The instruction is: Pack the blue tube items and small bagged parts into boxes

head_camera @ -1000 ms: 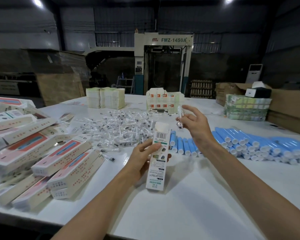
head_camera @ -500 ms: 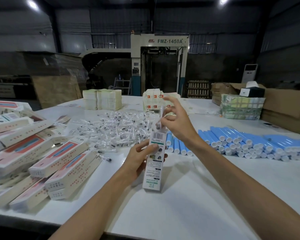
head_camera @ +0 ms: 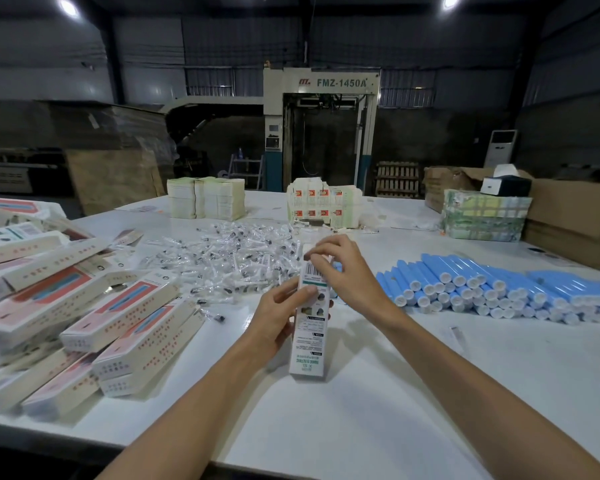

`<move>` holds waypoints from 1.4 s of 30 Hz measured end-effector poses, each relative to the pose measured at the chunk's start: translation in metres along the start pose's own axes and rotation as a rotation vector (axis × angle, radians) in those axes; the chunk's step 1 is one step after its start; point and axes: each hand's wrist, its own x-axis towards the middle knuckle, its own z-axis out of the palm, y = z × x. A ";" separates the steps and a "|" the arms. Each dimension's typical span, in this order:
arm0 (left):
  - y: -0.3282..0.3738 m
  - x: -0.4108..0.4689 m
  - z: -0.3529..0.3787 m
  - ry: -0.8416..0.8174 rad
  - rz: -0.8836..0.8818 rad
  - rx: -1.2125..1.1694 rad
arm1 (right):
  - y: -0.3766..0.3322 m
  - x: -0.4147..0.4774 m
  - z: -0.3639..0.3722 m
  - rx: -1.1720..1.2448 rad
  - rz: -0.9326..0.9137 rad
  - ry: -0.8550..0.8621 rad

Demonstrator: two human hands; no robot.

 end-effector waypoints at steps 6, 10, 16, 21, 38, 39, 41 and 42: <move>0.004 0.000 0.001 0.027 0.017 -0.005 | 0.020 -0.025 0.005 0.288 0.160 0.099; 0.005 -0.002 0.001 0.000 0.090 0.000 | 0.024 -0.037 0.016 0.412 0.119 0.080; 0.010 -0.005 0.003 -0.028 0.243 0.273 | 0.023 -0.042 0.012 0.466 0.077 0.068; 0.013 -0.006 0.002 -0.050 0.204 0.266 | 0.024 -0.041 0.008 0.438 0.059 0.000; 0.008 -0.009 0.004 -0.103 0.184 0.191 | 0.031 -0.040 -0.006 0.478 0.139 -0.061; 0.009 -0.009 0.005 -0.108 0.181 0.188 | 0.031 -0.039 -0.007 0.522 0.161 -0.021; 0.009 -0.010 0.007 -0.121 0.171 0.193 | 0.032 -0.037 -0.010 0.586 0.215 0.043; 0.009 -0.010 0.008 -0.132 0.164 0.195 | 0.032 -0.035 -0.012 0.585 0.236 0.048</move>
